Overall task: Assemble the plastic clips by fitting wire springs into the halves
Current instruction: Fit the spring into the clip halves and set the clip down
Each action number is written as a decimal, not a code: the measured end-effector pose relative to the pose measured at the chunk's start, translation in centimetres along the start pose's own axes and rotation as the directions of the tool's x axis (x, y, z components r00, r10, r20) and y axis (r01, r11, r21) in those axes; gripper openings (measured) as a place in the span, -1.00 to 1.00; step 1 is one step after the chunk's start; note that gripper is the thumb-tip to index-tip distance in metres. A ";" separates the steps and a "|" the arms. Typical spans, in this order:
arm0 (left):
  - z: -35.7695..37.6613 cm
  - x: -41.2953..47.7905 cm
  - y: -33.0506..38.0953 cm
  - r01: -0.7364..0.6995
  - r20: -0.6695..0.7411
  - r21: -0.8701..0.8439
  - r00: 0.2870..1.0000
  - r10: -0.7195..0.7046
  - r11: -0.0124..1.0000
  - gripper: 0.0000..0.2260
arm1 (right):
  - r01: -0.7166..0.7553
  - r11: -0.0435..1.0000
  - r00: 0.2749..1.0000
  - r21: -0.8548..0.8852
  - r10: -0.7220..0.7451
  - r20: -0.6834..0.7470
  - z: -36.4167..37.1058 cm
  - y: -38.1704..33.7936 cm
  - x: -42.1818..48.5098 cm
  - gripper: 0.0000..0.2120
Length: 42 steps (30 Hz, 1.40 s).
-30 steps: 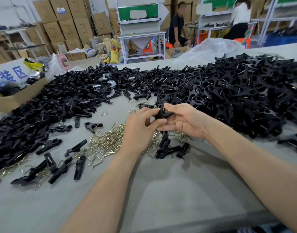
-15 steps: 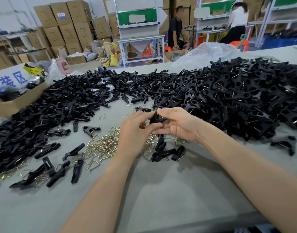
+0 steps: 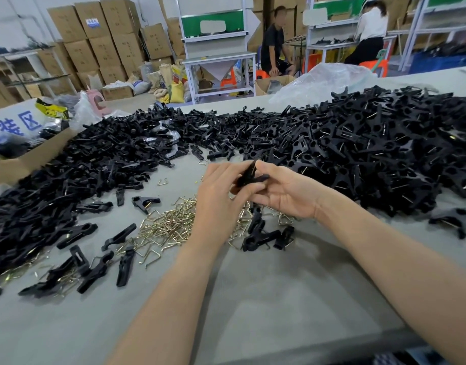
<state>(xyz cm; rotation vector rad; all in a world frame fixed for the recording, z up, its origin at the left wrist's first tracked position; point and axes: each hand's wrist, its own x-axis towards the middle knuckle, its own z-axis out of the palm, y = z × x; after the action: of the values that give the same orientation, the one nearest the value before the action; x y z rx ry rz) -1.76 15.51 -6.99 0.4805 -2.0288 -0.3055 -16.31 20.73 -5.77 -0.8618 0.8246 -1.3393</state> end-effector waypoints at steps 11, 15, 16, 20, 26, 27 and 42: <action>-0.1 0.1 0.1 0.006 0.007 0.069 1.000 -0.007 0.998 -0.69 | -0.005 1.000 1.000 0.004 0.005 -0.026 0.0 0.0 -0.3 -0.63; -0.3 0.1 0.2 0.038 0.010 0.053 0.999 -0.038 0.998 -0.71 | -0.014 0.996 0.999 -0.084 0.011 -0.037 0.3 -0.2 -0.4 -0.60; -0.3 0.1 0.3 0.038 0.006 0.046 0.999 -0.038 0.998 -0.71 | -0.012 0.996 0.999 -0.088 0.009 -0.037 0.4 -0.3 -0.4 -0.61; -0.3 0.1 0.6 0.021 0.003 0.027 1.000 -0.021 0.999 -0.72 | -0.001 0.997 1.000 -0.074 -0.001 -0.016 0.3 -0.4 -0.5 -0.62; -0.6 0.1 0.4 0.013 0.005 0.045 1.000 -0.014 0.999 -0.73 | 0.022 0.999 0.999 -0.048 -0.020 0.036 0.1 -0.2 -0.3 -0.69; -0.7 0.1 0.3 0.010 0.007 0.048 1.000 -0.010 0.999 -0.73 | 0.024 0.999 0.999 -0.047 -0.022 0.040 0.0 -0.2 -0.3 -0.68; -0.4 -0.1 0.0 0.015 -0.001 0.016 1.000 -0.015 1.000 -0.67 | 0.033 0.996 0.999 -0.087 -0.029 0.043 0.1 -0.2 -0.2 -0.66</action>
<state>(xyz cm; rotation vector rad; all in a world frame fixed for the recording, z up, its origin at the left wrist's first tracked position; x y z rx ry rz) -1.38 15.55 -6.87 0.5057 -2.0291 -0.2977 -16.28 20.90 -5.54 -0.9717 0.8460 -1.3160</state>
